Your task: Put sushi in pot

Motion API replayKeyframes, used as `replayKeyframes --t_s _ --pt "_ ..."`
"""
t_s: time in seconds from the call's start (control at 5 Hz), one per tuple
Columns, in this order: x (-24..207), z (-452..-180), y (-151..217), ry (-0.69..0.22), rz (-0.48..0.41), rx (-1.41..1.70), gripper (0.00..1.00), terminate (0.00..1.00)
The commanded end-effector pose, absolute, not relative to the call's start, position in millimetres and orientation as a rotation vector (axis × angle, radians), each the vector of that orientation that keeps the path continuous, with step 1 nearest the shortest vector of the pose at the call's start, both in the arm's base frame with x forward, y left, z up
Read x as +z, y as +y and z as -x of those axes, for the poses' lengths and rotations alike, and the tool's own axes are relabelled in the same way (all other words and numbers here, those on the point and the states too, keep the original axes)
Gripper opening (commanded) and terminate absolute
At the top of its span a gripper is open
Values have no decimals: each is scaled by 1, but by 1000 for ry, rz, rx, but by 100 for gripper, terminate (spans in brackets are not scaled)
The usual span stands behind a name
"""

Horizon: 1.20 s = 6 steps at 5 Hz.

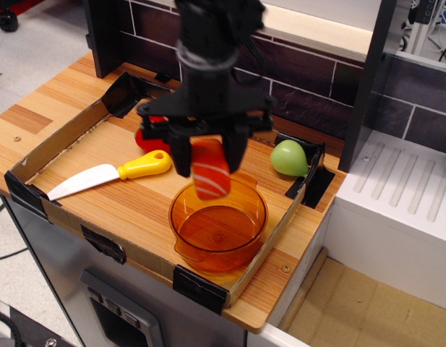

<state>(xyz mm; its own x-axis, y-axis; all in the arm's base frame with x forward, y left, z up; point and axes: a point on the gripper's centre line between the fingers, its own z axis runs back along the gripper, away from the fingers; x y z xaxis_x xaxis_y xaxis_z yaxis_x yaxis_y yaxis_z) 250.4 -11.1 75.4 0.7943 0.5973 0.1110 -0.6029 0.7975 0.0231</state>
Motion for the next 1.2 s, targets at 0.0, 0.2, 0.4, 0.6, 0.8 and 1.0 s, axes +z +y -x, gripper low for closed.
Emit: replayKeyframes --t_s 0.0,0.2,0.4,0.6,0.8,1.0 --pt "45 -254 -15 -120 -112 623 0 0" --pt "44 -253 -17 -124 -96 615 0 0" --pt "50 -249 -19 -129 -75 607 0 0" --pt "53 -247 -19 -114 -83 597 100 0" --pt "60 -249 -16 -110 -72 609 100 0" --pt "82 -251 -11 -151 -36 626 100 0"
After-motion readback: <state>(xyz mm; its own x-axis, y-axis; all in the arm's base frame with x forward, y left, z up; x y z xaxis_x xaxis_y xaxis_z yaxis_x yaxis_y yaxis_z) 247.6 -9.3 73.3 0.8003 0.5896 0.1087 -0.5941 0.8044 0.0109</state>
